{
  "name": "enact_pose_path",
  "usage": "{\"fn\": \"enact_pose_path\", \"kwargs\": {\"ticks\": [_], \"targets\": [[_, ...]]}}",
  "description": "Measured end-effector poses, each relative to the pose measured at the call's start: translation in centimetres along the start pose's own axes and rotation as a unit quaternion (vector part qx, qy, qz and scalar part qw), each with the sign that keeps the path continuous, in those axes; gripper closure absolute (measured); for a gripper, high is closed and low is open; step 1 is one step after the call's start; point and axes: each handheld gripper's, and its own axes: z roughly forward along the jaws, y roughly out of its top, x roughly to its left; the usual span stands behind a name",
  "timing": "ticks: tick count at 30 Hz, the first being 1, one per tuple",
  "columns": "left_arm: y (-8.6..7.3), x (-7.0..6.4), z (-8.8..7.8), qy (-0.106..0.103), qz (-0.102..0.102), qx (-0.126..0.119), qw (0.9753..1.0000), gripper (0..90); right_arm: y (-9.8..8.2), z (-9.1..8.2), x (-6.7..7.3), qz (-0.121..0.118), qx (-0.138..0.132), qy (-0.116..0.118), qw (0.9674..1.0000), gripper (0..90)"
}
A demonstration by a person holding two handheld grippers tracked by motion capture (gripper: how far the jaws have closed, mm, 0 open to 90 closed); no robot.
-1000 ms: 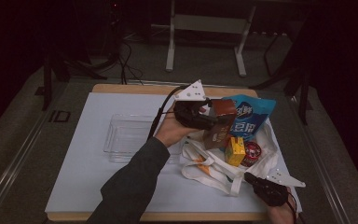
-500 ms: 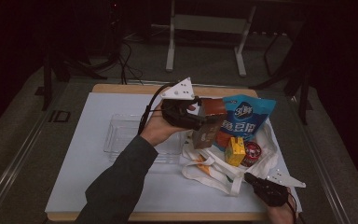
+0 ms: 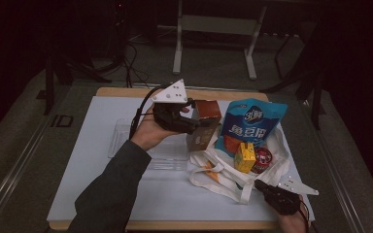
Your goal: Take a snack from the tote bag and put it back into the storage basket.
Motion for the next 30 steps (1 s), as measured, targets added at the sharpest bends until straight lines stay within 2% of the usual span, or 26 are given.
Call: {"fn": "enact_pose_path", "kwargs": {"ticks": [13,19,21,22,28,30], "targets": [[-1.2,1.1,-3.0,0.021,0.005,0.016,0.9997,42.7,0.0,0.0,0.0,0.001,0.0,0.001,1.0,86.3],[-2.0,1.6,-4.4,0.037,0.002,0.027,0.999,42.7,0.0,0.0,0.0,0.001,0.0,0.001,1.0,86.3],[-2.0,1.6,-4.4,0.037,0.002,0.027,0.999,42.7,0.0,0.0,0.0,0.001,-0.001,0.001,1.0,86.3],[-2.6,2.0,-5.2,0.042,0.002,0.036,0.9985,42.7,0.0,0.0,0.0,0.002,-0.001,0.001,1.0,86.3],[-3.5,2.6,-6.4,0.063,0.002,0.063,0.9961,42.7,-0.1,0.0,0.0,0.003,0.0,0.001,1.0,86.3],[-3.9,2.9,-7.2,0.073,0.004,0.077,0.9943,42.7,-0.1,0.0,0.0,0.003,0.0,0.001,1.0,86.3]]}}
